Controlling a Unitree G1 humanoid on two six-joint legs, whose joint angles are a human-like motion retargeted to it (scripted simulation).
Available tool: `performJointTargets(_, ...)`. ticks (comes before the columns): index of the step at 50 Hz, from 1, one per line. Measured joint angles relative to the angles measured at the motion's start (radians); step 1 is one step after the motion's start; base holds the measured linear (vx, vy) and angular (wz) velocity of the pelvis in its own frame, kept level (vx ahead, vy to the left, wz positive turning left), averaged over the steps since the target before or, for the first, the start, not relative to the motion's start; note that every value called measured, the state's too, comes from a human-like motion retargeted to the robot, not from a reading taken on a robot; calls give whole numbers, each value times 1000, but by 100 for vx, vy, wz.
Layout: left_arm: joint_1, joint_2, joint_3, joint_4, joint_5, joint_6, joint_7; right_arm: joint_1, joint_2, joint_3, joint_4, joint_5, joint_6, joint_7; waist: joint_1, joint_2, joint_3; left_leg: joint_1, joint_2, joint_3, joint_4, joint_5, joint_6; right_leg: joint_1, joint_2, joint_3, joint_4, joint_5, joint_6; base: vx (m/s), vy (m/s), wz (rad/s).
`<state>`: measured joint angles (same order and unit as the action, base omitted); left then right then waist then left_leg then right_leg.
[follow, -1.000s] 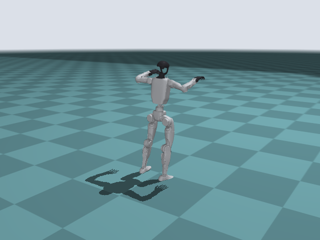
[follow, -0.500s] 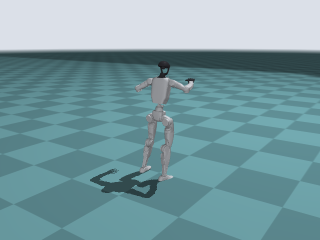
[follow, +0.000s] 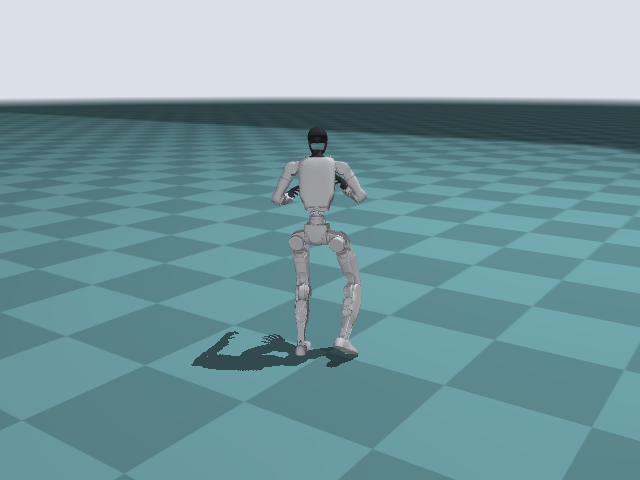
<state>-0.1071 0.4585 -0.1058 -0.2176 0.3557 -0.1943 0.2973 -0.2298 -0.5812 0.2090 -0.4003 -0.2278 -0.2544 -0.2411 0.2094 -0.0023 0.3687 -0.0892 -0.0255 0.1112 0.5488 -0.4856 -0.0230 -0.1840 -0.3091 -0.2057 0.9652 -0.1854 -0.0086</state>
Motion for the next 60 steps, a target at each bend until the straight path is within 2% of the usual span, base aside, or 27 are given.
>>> performJointTargets(2, -92, -18, -17, -24, -13, 7, 26, 95, -9, -54, -27, 10, 0, -6, -64, 17, 14, 17, -22, -57, -17, 3, -8, -99, 140, 155, 75, 1, 66, 44, 26, 184)
performJointTargets(5, -210, -33, -9, -60, -35, 24, 65, 236, -7, -144, -93, 56, -8, -1, -157, 60, 10, 66, -19, -109, -112, 53, -47, -199, 190, 97, 17, -37, 60, 55, 24, 127)
performJointTargets(8, -252, -44, 20, -93, -52, 25, 99, 351, -2, -185, -158, 144, -27, 23, -280, 92, -28, 118, -21, -161, -239, 177, -94, -215, 228, -43, -293, -27, 52, 68, 20, 104)
performJointTargets(10, -239, -58, 40, -118, -93, 18, 115, 415, -13, -200, -193, 208, -30, 33, -370, 97, -47, 173, -39, -204, -316, 281, -125, -177, 285, -84, -575, 37, 98, 83, 14, 105)
performJointTargets(13, -177, -85, 43, -136, -183, 6, 100, 497, -53, -222, -228, 245, -20, 66, -468, 78, -72, 282, -88, -277, -383, 441, -157, -101, 368, -5, -838, 119, 180, 96, 8, 73)
performJointTargets(16, -129, -96, 16, -118, -240, 11, 55, 558, -71, -257, -237, 272, -6, 110, -470, 37, -107, 320, -173, -339, -277, 541, -201, 1, 371, 91, -882, 168, 140, 100, 7, 11)
performJointTargets(18, -134, -82, 40, -104, -377, 28, 63, 513, -117, -238, -201, 256, 58, 119, -446, 43, -64, 304, -248, -337, -70, 592, -234, 89, 337, 138, -819, 92, 95, 99, 36, -30)
performJointTargets(20, -124, -89, 70, -100, -442, 37, 70, 417, -140, -185, -147, 283, 74, 84, -416, 79, 6, 231, -268, -277, 196, 582, -239, 147, 315, 154, -694, -29, 57, 90, 31, -43)
performJointTargets(22, -49, -120, 64, -117, -445, 39, 88, 293, -133, -105, -95, 281, 86, 1, -347, 86, 27, 97, -195, -196, 406, 466, -229, 136, 324, 174, -543, -95, 79, 80, -21, -85)
performJointTargets(23, 10, -132, 70, -144, -473, 34, 108, 219, -120, -48, -77, 253, 101, -50, -317, 107, 36, 33, -120, -154, 474, 415, -201, 166, 353, 194, -562, -79, 77, 79, -21, -110)
performJointTargets(25, 127, -133, 69, -196, -503, 17, 130, 75, -72, 42, -75, 211, 130, -121, -241, 100, 34, -68, -16, -51, 509, 321, -104, 210, 348, 244, -572, -68, 119, 81, -4, -127)
performJointTargets(27, 204, -95, 78, -223, -531, -8, 120, -69, -3, 104, -89, 156, 125, -124, -153, 69, 14, -141, 39, 17, 409, 250, -40, 237, 318, 299, -595, -41, 167, 82, 8, -133)
performJointTargets(29, 256, -45, 92, -227, -567, -31, 100, -176, 64, 146, -107, 83, 92, -118, -70, 40, -13, -176, 65, 42, 195, 232, -26, 263, 295, 349, -632, 13, 209, 85, 12, -128)
performJointTargets(30, 280, -25, 103, -226, -572, -37, 91, -214, 95, 163, -118, 60, 85, -119, -31, 30, -26, -178, 73, 44, 57, 243, -32, 277, 287, 376, -651, 48, 226, 89, 15, -138)
performJointTargets(33, 334, 23, 134, -227, -576, -43, 84, -248, 158, 219, -130, 68, 77, -110, 46, 32, -45, -112, 104, -31, -354, 302, -110, 341, 299, 453, -668, 147, 251, 94, 22, -143)
performJointTargets(35, 344, 60, 147, -229, -530, -34, 95, -232, 179, 254, -120, 97, 78, -82, 50, 48, -42, -52, 132, -76, -491, 344, -141, 371, 316, 475, -597, 178, 223, 94, 32, -109)
performJointTargets(37, 306, 101, 142, -225, -392, 2, 135, -184, 173, 269, -107, 106, 103, -43, 19, 66, -24, 2, 147, -69, -487, 449, -133, 320, 336, 450, -349, 149, 127, 86, 37, -61)
performJointTargets(38, 250, 133, 115, -208, -329, 18, 166, -162, 164, 270, -87, 93, 104, -38, 1, 50, -15, 4, 126, -62, -434, 445, -106, 264, 322, 425, -188, 123, 83, 79, 35, -19)
performJointTargets(40, 93, 201, 42, -164, -235, 42, 216, -94, 147, 265, -19, 56, 111, -51, -41, -15, 5, -42, 50, -42, -234, 325, -29, 144, 237, 363, 112, 14, -1, 75, 31, 22)
performJointTargets(42, -46, 248, -13, -148, -170, 36, 211, 41, 133, 237, 31, 52, 92, -75, -97, -38, 8, -117, 36, -28, 34, 194, -46, 47, 172, 278, 295, -99, -37, 78, 25, 29)
performJointTargets(43, -129, 255, -32, -137, -148, 44, 206, 88, 118, 219, 47, 70, 92, -76, -114, -38, 16, -91, 29, -20, 30, 175, -38, 8, 162, 262, 318, -145, -79, 79, 19, -20)
performJointTargets(45, -244, 245, -52, -132, -123, 39, 203, 177, 65, 164, 25, 116, 65, -58, -165, -25, 18, -28, 34, 9, 10, 149, -66, -57, 174, 237, 282, -191, -81, 82, 15, -54)
performJointTargets(48, -267, 199, -58, -150, -155, 26, 265, 249, -45, 91, -63, 189, 34, 2, -276, 21, -24, 85, 57, 63, -120, 213, -113, -82, 220, 153, -52, -190, -16, 89, 9, -70)
performJointTargets(52, -163, 99, -39, -165, -283, -4, 262, 287, -105, 52, -118, 217, 44, 18, -385, 51, -79, 251, 14, 55, -294, 438, -152, 22, 236, -64, -657, 10, 137, 97, -3, -97)
performJointTargets(55, -83, 54, -25, -161, -357, 2, 170, 282, -85, 50, -109, 211, 80, 45, -365, 27, -101, 342, -63, -31, -294, 602, -166, 109, 255, -129, -858, 171, 221, 99, -9, -178)
performJointTargets(57, -68, 48, -35, -144, -378, 12, 147, 231, -47, 67, -70, 215, 101, 55, -303, 10, -96, 318, -109, -91, -146, 617, -171, 168, 251, -104, -862, 146, 175, 93, -5, -217)
performJointTargets(60, -45, 24, -55, -97, -401, 18, 154, 76, 18, 125, 43, 249, 99, -9, -196, 28, -78, 184, -57, -29, 162, 477, -121, 163, 254, 9, -684, -36, 97, 86, 5, -213)
